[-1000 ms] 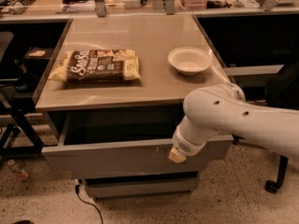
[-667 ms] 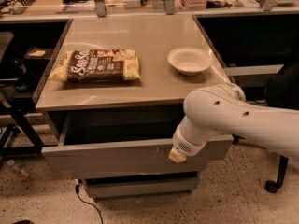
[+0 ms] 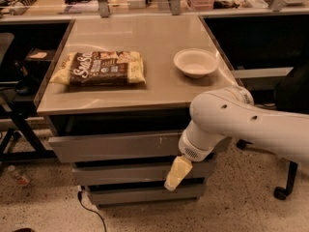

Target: Close top drawer

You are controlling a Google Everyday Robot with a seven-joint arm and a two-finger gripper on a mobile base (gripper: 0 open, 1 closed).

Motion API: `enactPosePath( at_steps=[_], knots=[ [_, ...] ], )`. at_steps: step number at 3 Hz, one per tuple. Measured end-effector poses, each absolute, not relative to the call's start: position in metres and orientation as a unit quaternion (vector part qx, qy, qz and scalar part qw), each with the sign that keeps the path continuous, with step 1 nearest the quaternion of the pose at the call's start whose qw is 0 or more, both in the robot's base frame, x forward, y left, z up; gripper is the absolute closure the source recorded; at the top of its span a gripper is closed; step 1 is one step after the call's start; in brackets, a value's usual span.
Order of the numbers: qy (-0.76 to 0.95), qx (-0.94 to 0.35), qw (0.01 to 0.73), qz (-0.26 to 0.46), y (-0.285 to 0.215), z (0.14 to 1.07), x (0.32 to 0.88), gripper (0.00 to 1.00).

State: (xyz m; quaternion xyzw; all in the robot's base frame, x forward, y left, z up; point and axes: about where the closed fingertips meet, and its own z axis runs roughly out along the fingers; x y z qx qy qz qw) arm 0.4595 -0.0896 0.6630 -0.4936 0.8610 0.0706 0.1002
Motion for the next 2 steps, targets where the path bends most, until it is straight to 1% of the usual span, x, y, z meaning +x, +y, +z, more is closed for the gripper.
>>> enactPosePath(
  at_steps=[1, 2],
  knots=[
    [0.861, -0.494, 0.100, 0.071, -0.0896, 0.6630, 0.4595, 0.00],
    [0.861, -0.494, 0.100, 0.071, -0.0896, 0.6630, 0.4595, 0.20]
  ],
)
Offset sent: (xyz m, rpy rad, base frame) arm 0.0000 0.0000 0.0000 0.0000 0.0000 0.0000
